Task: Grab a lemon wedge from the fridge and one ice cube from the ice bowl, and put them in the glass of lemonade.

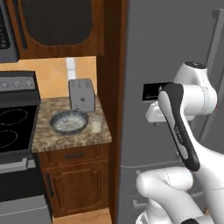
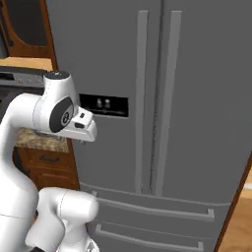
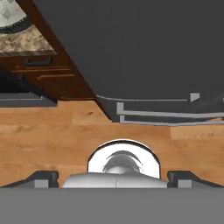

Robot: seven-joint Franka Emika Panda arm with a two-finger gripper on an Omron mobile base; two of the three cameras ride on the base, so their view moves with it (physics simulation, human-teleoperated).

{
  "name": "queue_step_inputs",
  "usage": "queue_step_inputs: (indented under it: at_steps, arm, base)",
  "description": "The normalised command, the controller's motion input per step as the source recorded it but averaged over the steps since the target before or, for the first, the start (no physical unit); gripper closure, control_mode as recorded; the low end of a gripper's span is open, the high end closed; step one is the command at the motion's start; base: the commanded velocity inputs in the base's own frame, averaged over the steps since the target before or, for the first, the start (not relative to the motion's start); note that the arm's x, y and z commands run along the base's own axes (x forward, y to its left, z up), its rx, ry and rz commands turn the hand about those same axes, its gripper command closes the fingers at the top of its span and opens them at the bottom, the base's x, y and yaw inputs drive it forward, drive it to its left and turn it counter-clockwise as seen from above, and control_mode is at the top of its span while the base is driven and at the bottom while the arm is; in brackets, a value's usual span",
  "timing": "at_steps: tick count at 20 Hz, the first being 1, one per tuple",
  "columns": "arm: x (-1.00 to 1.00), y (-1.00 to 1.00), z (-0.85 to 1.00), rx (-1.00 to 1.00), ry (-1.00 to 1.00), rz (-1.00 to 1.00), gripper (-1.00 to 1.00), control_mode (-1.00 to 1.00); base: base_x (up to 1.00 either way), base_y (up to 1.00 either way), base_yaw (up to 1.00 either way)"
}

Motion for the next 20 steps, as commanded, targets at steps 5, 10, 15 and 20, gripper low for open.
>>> queue_step_inputs:
  at_steps: [5,10,15,20]
  arm:
    - [0.0,0.0,0.0,0.0,0.0,0.0,-1.0,1.0]
    - [0.0,0.0,0.0,0.0,0.0,0.0,-1.0,1.0]
    - [0.0,0.0,0.0,0.0,0.0,0.0,-1.0,1.0]
    - [0.33,0.13,-0.1,-0.02,0.1,0.0,-1.0,-1.0]
  base:
    - [0.42,1.0,-0.07]
    - [0.15,0.74,-0.04]
    - [0.99,0.74,-0.01]
    - [0.46,0.26,0.0]
